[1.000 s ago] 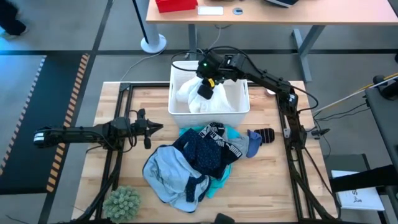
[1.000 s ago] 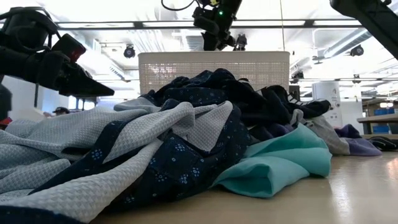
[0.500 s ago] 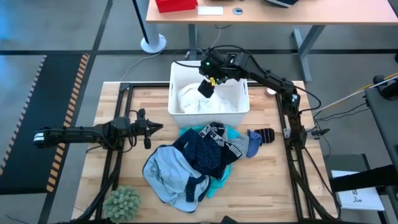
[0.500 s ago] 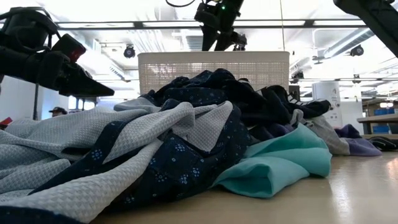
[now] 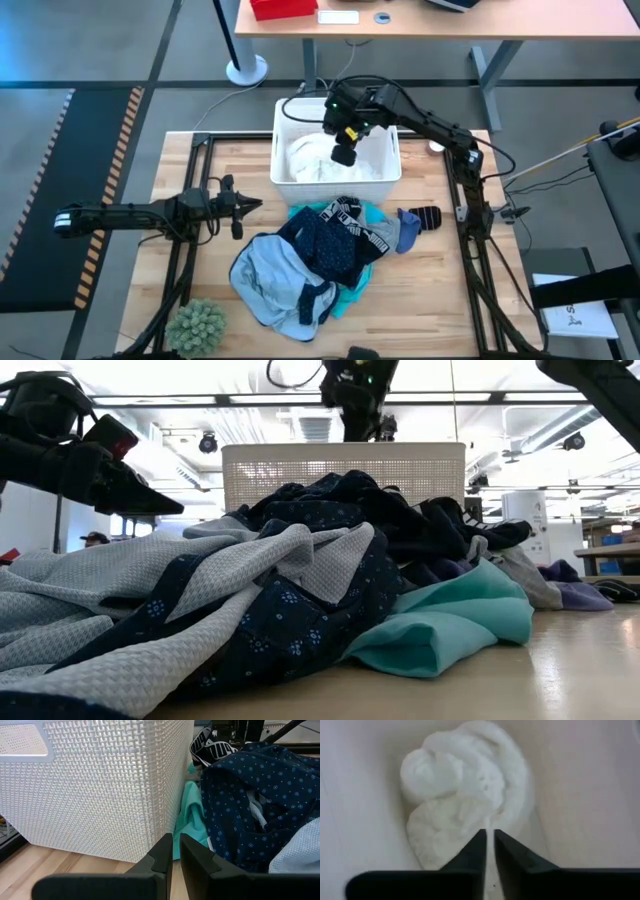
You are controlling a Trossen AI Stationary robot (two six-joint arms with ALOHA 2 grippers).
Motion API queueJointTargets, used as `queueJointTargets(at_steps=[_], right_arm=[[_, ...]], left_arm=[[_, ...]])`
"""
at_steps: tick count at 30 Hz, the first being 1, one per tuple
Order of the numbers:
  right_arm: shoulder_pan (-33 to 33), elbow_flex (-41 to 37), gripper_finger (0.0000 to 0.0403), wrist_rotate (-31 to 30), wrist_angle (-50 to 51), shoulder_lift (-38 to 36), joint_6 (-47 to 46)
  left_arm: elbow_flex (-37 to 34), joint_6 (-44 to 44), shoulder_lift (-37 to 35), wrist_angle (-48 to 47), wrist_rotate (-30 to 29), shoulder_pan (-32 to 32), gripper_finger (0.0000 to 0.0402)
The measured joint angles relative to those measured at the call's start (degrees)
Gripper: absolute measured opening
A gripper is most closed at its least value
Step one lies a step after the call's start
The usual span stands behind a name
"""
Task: Sort clothes
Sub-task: Put the white dress into the white bin
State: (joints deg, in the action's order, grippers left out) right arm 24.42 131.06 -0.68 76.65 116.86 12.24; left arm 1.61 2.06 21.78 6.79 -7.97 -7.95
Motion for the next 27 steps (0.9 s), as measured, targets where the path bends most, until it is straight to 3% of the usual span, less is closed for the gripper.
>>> queueJointTargets(at_steps=[8, 15, 27], right_arm=[[1.02, -10.67, 0.0002, 2.81, -5.37, 0.34, 9.52], [3.13, -15.44, 0.0, 9.68, -15.54, 0.32, 10.34], [4.42, -31.99, 0.0, 9.72, -20.82, 0.32, 9.17]], left_arm=[[0.0, -0.01, 0.0, 0.02, 0.0, 0.01, 0.0021], [-0.01, -0.01, 0.0, 0.02, -0.01, 0.01, 0.0021], [0.0, 0.0, 0.0, 0.01, 0.0, 0.0, 0.0021]])
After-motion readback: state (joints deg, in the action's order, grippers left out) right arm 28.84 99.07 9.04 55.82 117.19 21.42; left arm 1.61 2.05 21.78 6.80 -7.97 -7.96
